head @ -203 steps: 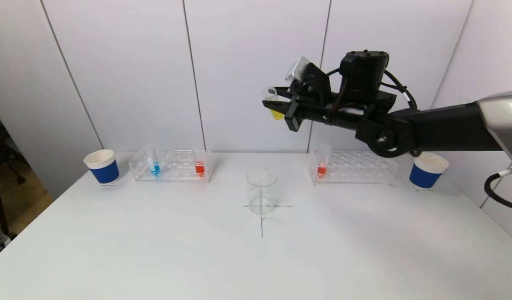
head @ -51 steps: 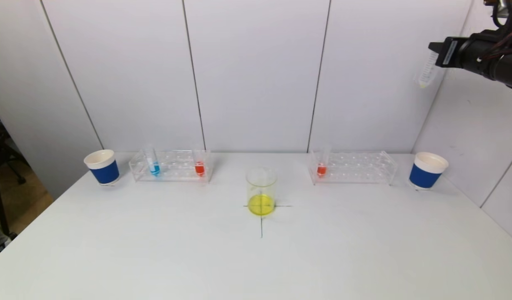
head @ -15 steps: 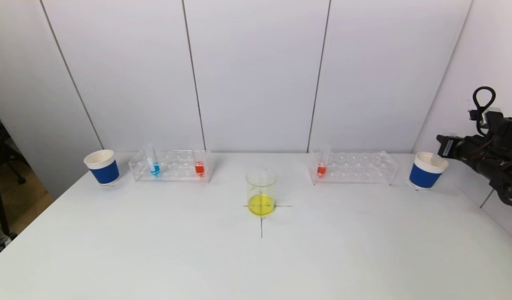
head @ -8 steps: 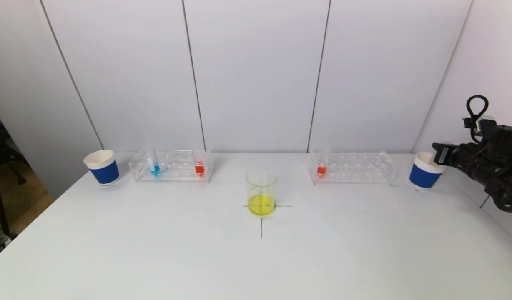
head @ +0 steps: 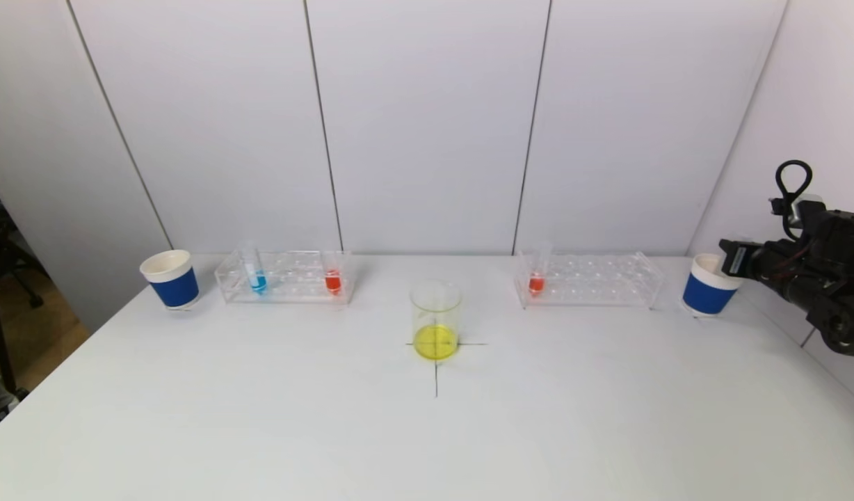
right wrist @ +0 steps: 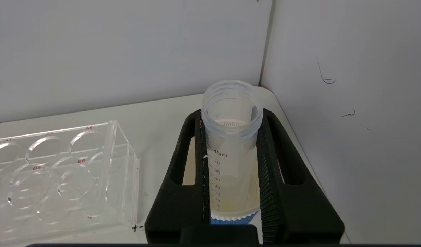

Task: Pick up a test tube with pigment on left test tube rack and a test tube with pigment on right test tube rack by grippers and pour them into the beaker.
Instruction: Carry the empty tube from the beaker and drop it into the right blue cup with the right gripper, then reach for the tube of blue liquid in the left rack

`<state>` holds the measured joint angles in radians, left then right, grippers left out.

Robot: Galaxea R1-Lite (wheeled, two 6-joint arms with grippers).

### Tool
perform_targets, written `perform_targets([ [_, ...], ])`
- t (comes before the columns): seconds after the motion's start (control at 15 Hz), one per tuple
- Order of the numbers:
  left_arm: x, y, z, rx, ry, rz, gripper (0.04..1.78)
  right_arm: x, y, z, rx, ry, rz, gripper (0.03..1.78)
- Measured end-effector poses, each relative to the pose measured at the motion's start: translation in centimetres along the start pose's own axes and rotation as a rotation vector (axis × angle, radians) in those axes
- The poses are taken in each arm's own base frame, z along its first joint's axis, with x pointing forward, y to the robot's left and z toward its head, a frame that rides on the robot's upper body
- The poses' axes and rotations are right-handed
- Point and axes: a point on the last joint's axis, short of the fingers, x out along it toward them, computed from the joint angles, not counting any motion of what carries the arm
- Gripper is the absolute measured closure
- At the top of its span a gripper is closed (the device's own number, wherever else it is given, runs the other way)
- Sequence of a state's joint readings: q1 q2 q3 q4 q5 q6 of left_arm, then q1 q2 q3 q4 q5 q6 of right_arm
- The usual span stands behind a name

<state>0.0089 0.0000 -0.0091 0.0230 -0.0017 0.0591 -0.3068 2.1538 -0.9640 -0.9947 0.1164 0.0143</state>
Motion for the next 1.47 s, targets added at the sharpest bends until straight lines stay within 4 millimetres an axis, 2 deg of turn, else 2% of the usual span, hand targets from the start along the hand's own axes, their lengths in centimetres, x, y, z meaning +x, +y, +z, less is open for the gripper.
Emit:
perform_targets([
  [0.4,0.0,0.0,0.0,0.0,0.0,0.0,0.06,-0.01,0.0,-0.01,0.005,0.001,0.001,1.34],
  [0.53,0.0,0.0,0.0,0.0,0.0,0.0,0.06,-0.01,0.02,0.0,0.003,0.0,0.001,1.26],
  [0.67,0.0,0.0,0.0,0.0,0.0,0.0,0.06,0.01,0.03,0.02,0.002,-0.001,0.001,1.08],
  [0.93,0.0,0.0,0.0,0.0,0.0,0.0,0.06,0.05,0.02,0.33,-0.003,-0.041,0.002,0.46],
  [1.13,0.0,0.0,0.0,0.0,0.0,0.0,0.06,0.07,0.0,0.21,-0.003,-0.038,0.001,0.14],
  [1.27,0.0,0.0,0.0,0.0,0.0,0.0,0.06,0.06,0.0,0.15,-0.003,-0.036,0.001,0.05],
  [1.47,0.0,0.0,0.0,0.0,0.0,0.0,0.06,0.04,0.0,0.14,-0.003,-0.036,0.001,0.04],
])
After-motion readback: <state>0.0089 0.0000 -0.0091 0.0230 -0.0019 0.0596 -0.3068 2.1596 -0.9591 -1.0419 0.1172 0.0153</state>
